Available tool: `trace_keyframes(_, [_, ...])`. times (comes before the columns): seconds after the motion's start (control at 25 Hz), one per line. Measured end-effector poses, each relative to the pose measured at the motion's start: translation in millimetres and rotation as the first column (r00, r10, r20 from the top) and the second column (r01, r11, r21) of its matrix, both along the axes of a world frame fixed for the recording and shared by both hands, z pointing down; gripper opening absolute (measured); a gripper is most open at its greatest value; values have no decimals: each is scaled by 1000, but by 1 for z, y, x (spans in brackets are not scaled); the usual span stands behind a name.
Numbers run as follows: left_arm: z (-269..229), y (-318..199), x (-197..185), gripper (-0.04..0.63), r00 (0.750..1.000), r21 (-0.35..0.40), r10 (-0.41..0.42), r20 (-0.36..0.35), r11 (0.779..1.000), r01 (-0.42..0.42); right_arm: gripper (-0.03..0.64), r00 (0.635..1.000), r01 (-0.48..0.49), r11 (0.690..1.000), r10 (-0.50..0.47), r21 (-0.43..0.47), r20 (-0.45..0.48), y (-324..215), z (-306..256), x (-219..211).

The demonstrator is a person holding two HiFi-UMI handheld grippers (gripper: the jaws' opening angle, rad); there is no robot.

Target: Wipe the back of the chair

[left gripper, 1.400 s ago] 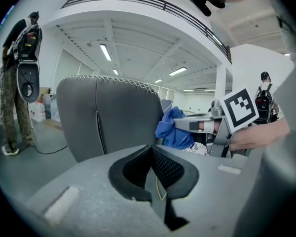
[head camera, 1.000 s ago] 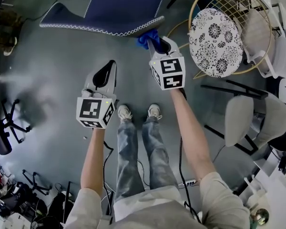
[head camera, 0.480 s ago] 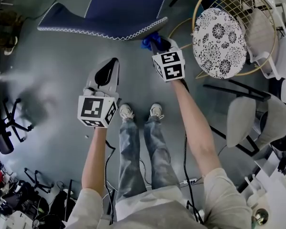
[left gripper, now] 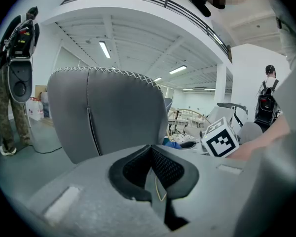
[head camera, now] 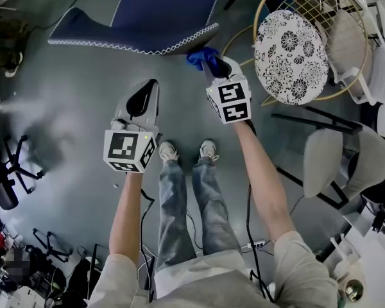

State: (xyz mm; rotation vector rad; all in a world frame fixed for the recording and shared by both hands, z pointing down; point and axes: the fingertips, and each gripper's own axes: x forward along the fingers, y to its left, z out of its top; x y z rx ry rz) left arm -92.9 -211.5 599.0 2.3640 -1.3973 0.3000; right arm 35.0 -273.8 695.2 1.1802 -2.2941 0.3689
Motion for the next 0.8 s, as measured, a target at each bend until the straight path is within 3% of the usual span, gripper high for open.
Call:
trace_keyframes(0.28, [-5, 5, 10, 5, 1000, 9, 2, -5, 1000, -1, 55, 999, 24, 984, -27, 176, 17, 24, -88, 1])
trace_keyframes(0.56, [-11, 9, 19, 5, 1000, 17, 4, -11, 1000, -4, 55, 996, 42, 933, -66, 358, 55, 32, -183, -14])
trace_keyframes(0.8, [-9, 11, 22, 5, 1000, 12, 5, -11, 1000, -4, 55, 997, 15, 931, -42, 365, 66, 19, -190, -14])
